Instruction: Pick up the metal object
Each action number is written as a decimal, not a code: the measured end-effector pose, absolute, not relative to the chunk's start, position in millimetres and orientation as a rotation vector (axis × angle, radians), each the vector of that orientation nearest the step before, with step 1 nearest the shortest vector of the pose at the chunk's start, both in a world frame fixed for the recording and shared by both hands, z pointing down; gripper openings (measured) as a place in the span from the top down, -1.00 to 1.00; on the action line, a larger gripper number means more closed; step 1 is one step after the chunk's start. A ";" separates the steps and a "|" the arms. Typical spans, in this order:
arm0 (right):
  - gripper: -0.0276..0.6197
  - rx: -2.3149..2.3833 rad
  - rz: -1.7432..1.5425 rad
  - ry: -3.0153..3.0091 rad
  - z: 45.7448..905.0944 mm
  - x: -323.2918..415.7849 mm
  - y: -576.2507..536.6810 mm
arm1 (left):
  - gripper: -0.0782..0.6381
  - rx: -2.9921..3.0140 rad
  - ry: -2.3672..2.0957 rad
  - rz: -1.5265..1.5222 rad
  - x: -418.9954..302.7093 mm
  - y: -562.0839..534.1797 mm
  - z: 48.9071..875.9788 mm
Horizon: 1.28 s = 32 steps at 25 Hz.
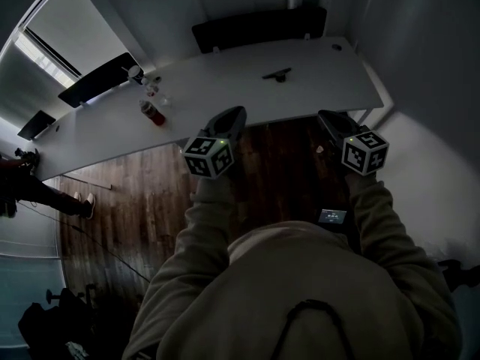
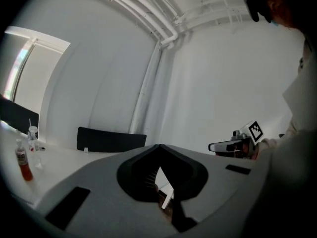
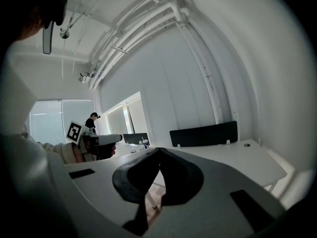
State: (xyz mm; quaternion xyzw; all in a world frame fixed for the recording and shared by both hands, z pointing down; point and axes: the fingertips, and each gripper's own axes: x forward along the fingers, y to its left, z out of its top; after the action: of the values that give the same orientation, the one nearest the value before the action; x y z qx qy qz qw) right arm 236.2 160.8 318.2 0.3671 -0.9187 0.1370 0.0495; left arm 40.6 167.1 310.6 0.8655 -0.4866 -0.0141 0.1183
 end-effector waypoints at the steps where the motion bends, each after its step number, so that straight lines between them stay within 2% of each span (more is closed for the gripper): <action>1: 0.86 1.129 0.426 -2.794 322.4 241.3 159.1 | 0.77 2.533 -1.419 -0.041 40.9 164.4 312.9; 5: 0.86 1.171 0.481 -2.778 337.0 254.4 159.9 | 0.77 2.567 -1.370 0.026 52.6 161.0 330.6; 16: 0.86 1.174 0.444 -2.732 364.7 245.9 103.3 | 0.77 2.666 -1.222 -0.031 74.8 77.6 346.3; 21: 0.86 1.242 0.483 -2.655 370.5 228.0 36.4 | 0.77 2.602 -1.223 -0.020 46.2 10.2 366.5; 32: 0.86 1.316 0.477 -2.549 363.4 164.1 -108.1 | 0.77 2.688 -1.184 0.050 -20.2 -143.8 348.0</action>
State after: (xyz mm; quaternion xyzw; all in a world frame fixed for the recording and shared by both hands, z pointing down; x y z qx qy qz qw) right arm 164.1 -108.1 363.4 0.4495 -0.8706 0.1628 0.1163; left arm -20.2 -143.8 348.0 0.9103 -0.4010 0.0171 0.1017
